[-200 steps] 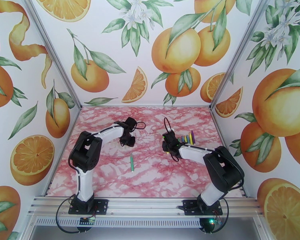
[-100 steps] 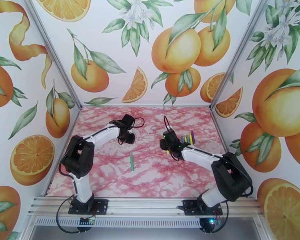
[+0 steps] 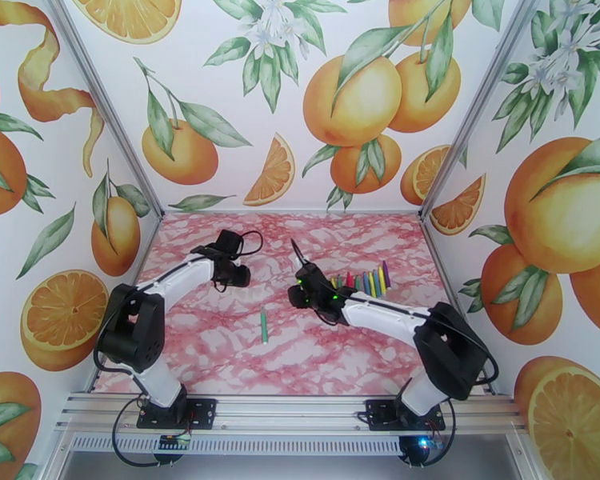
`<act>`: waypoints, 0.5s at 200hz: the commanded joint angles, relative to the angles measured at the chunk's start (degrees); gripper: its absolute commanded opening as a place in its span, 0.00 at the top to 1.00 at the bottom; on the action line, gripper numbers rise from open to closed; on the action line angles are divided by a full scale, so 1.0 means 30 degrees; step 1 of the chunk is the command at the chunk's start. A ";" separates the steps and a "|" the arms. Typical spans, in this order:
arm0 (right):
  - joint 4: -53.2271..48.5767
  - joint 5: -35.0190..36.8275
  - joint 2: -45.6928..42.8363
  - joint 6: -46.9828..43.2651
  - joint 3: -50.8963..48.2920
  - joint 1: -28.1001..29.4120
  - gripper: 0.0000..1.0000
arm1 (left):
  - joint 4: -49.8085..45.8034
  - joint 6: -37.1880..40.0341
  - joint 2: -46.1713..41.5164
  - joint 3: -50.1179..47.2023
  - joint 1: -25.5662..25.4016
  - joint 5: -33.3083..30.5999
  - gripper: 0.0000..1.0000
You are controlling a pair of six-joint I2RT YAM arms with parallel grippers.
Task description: Open the pen caps
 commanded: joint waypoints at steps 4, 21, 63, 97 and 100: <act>-0.0817 -0.0733 0.1024 -0.0336 0.1184 0.0755 0.57 | 0.1220 -0.0466 -0.1321 -0.1048 0.0596 0.0362 0.59; -0.1231 -0.1089 0.1613 -0.0459 0.1909 0.1330 0.57 | 0.1704 -0.0666 -0.1869 -0.1749 0.1012 0.0614 0.56; -0.2234 -0.1488 0.3163 -0.0790 0.3529 0.2731 0.57 | 0.2484 -0.0906 -0.3127 -0.2937 0.1725 0.0721 0.45; -0.2545 -0.1935 0.4295 -0.0533 0.4178 0.3270 0.57 | 0.2931 -0.1120 -0.4147 -0.3738 0.2438 0.0923 0.42; -0.2578 -0.1971 0.4370 -0.0531 0.4232 0.3297 0.57 | 0.2959 -0.1136 -0.4212 -0.3808 0.2527 0.0951 0.42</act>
